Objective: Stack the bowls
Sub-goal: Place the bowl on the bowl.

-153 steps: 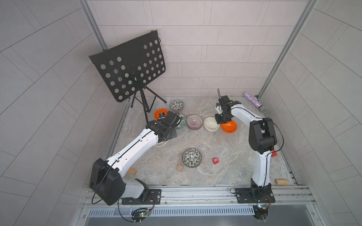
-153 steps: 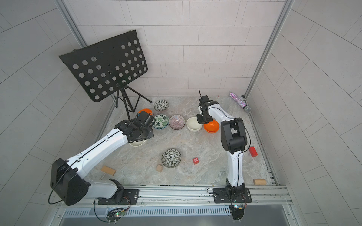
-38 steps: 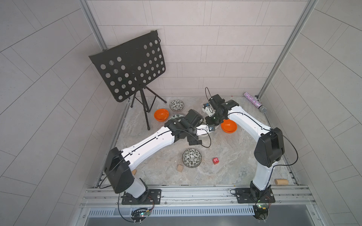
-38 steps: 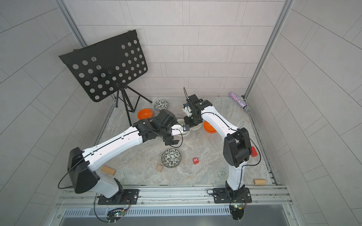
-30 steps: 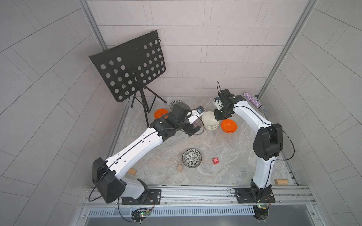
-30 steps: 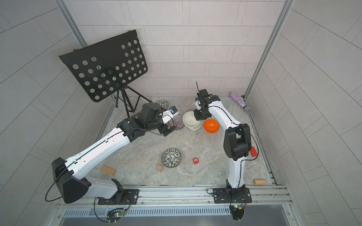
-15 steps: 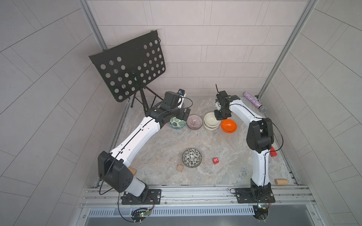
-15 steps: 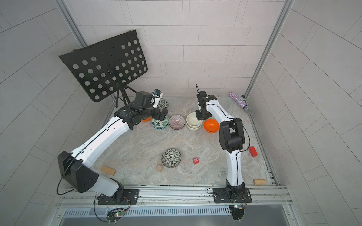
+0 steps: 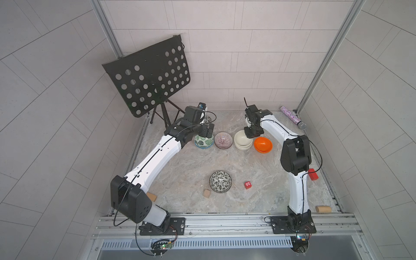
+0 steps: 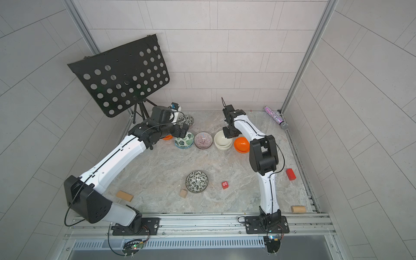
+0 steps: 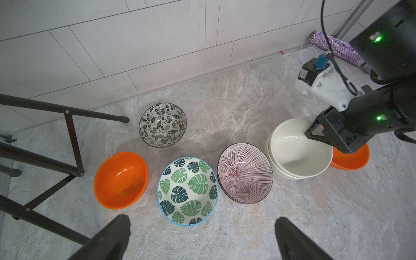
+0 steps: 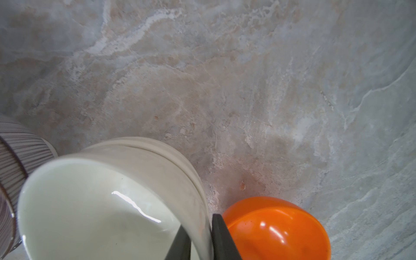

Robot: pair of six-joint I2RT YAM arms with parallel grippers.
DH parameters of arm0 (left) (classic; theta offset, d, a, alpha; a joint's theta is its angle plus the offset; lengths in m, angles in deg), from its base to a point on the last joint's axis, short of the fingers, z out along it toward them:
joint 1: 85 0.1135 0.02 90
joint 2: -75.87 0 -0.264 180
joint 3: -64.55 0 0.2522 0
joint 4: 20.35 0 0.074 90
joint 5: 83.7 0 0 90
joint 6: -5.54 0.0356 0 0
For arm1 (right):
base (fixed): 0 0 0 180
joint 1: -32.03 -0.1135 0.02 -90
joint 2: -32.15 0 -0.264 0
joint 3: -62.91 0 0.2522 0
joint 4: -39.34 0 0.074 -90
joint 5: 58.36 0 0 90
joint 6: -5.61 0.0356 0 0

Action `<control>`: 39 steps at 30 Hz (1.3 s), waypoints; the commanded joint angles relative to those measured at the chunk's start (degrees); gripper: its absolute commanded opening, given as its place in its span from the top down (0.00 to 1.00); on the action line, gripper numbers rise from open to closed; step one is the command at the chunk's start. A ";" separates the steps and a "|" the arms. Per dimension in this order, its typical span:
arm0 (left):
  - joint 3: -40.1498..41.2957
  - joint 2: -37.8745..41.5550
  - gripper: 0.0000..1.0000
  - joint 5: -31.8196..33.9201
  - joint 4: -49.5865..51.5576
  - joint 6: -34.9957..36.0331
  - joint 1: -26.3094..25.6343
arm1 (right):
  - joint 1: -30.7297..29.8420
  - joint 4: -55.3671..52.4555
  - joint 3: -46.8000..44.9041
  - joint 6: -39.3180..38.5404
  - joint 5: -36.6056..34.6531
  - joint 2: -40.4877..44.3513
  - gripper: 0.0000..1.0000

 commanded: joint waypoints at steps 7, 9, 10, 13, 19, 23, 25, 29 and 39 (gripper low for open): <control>0.74 1.23 0.00 -1.02 -0.82 -0.60 0.08 | 0.53 -0.11 0.44 0.63 -0.03 3.06 0.67; 0.78 0.94 0.00 -1.58 -0.89 -0.80 0.09 | 1.60 1.52 -1.09 1.21 2.78 4.86 0.66; 0.77 0.85 0.00 -1.64 -0.94 -0.90 0.08 | 2.14 2.05 -1.48 1.39 4.04 5.35 0.67; 0.71 0.61 0.00 -1.85 -1.08 -1.06 0.02 | 3.21 2.78 -2.19 1.71 7.71 5.58 0.74; 0.73 0.28 0.00 -2.25 -0.99 -1.11 0.09 | 3.80 4.97 -4.54 2.30 10.85 6.28 0.83; 0.69 0.24 0.00 -2.40 -0.79 -1.15 0.07 | 4.39 6.81 -6.10 2.75 13.81 6.64 0.86; 0.62 0.27 0.00 -2.39 -0.79 -1.15 0.06 | 4.42 7.22 -6.56 2.78 14.45 6.55 0.87; 0.52 0.22 0.00 -2.22 -0.56 -1.05 0.03 | 4.53 7.46 -6.92 2.76 15.27 5.95 0.88; -0.17 -0.66 0.00 0.84 0.42 -1.54 0.14 | 4.76 6.89 -7.16 2.69 14.73 6.78 0.73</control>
